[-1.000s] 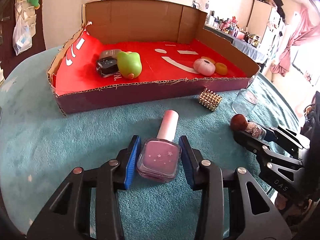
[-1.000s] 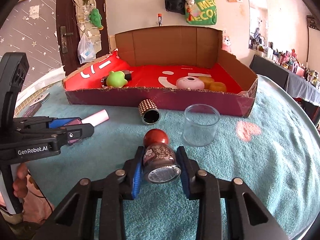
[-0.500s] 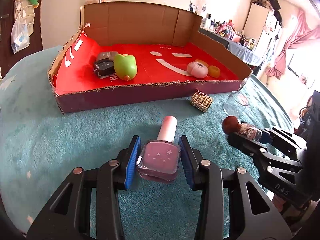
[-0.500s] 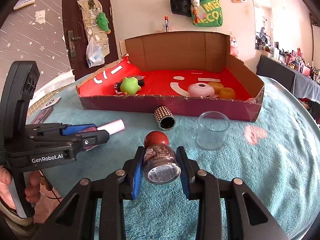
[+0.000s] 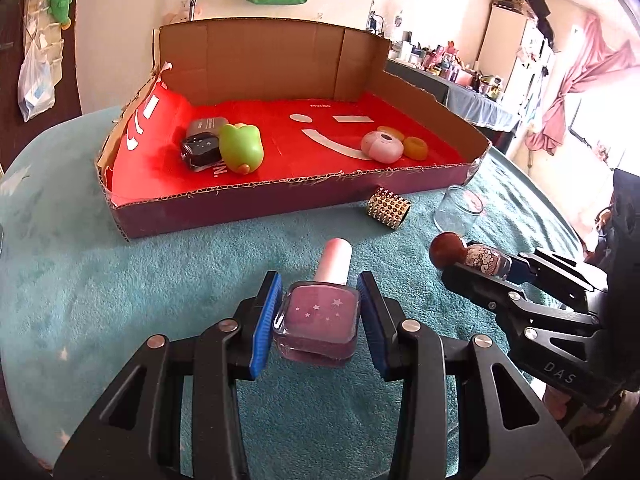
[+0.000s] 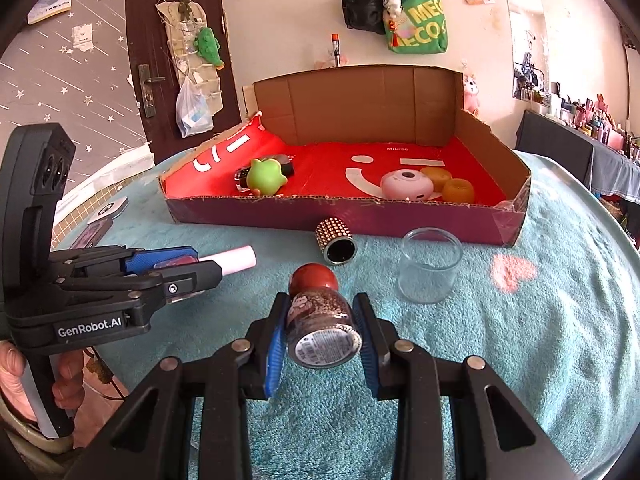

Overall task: Organize rigid objects
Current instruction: 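Lift the pink nail polish and glitter jar with both tools, then carry the nail polish with the left tool while the right tool carries the glitter jar into the box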

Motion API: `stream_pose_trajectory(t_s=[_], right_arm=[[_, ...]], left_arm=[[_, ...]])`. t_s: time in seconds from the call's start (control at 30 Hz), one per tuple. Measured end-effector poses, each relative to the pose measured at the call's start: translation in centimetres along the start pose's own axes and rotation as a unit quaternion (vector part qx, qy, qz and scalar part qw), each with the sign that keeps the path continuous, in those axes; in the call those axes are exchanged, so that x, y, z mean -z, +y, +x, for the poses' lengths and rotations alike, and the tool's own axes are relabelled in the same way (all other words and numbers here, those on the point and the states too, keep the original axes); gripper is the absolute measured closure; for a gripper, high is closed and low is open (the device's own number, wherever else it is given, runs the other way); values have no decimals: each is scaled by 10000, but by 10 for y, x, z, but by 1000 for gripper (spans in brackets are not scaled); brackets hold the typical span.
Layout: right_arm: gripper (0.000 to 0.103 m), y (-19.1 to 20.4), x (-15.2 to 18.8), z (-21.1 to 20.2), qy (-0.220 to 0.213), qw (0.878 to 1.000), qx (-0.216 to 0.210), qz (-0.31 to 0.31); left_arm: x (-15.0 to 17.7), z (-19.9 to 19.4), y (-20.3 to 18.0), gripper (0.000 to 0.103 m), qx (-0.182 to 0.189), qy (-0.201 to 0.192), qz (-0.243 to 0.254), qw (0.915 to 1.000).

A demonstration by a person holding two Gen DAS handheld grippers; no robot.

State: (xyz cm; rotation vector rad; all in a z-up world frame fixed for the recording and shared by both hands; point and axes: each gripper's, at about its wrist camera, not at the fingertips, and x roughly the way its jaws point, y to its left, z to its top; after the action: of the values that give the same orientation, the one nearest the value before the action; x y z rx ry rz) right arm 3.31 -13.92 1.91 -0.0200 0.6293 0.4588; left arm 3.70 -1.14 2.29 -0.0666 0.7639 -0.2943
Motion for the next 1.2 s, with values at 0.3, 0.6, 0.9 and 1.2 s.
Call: stream_pose_trajectory(t_s=[0.3,0.6,0.9,1.2], right_arm=[[69,0,-1,0,0,10000,-29,22],[69,-2,-9,-5,-84,9999,-87,-2],[69,-7,-28,-12,-214,9997,-121,-15],[69,-8,-52,-16,-317,9992,-202,-164]], left_arm=[[-3,-11,-5,66,27,-149,90,9998],[-12,-20,-10,66,94,-289,168,9994],[-26,-30,-10,66,98,-499,224,9985],[-47,-36,-7,66,121,-651,228,9975]])
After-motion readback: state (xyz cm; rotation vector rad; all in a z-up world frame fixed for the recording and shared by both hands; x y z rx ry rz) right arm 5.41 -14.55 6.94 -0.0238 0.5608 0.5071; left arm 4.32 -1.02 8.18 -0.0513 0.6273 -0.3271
